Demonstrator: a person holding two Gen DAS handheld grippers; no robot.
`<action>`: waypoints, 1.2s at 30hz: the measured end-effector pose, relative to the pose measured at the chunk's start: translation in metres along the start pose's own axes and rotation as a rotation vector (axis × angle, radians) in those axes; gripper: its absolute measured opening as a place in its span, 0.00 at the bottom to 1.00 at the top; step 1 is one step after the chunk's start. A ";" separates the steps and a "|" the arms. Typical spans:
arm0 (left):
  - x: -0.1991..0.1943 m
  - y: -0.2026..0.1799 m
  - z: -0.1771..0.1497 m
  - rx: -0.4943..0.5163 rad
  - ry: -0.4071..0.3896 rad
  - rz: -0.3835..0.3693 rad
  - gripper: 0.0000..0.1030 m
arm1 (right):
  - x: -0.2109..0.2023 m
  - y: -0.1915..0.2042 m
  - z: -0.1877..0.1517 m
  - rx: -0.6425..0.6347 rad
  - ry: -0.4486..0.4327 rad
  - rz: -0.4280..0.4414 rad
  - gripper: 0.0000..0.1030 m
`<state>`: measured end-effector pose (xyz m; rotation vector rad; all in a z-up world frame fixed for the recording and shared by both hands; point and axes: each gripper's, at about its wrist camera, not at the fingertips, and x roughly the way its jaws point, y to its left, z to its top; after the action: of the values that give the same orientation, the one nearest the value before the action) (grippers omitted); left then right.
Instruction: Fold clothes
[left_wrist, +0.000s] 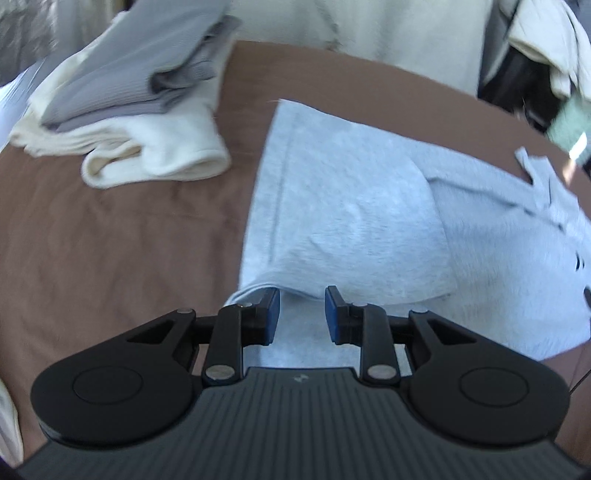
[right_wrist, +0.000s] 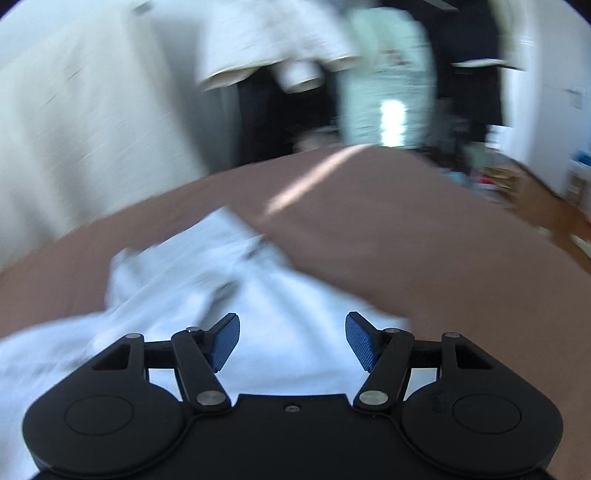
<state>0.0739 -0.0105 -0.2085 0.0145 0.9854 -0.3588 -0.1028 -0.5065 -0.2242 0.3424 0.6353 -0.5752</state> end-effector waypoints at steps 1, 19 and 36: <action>-0.001 -0.004 0.001 0.022 -0.003 0.000 0.25 | 0.002 0.009 -0.001 -0.028 0.010 0.030 0.66; 0.003 -0.044 -0.004 0.211 -0.004 0.025 0.38 | 0.001 0.034 -0.013 -0.136 0.052 0.112 0.66; 0.014 -0.068 0.110 0.176 -0.088 -0.213 0.68 | 0.032 0.062 0.108 -0.171 0.138 0.225 0.84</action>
<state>0.1494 -0.0978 -0.1481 0.0532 0.8682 -0.6359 0.0048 -0.5204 -0.1554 0.2893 0.7626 -0.2808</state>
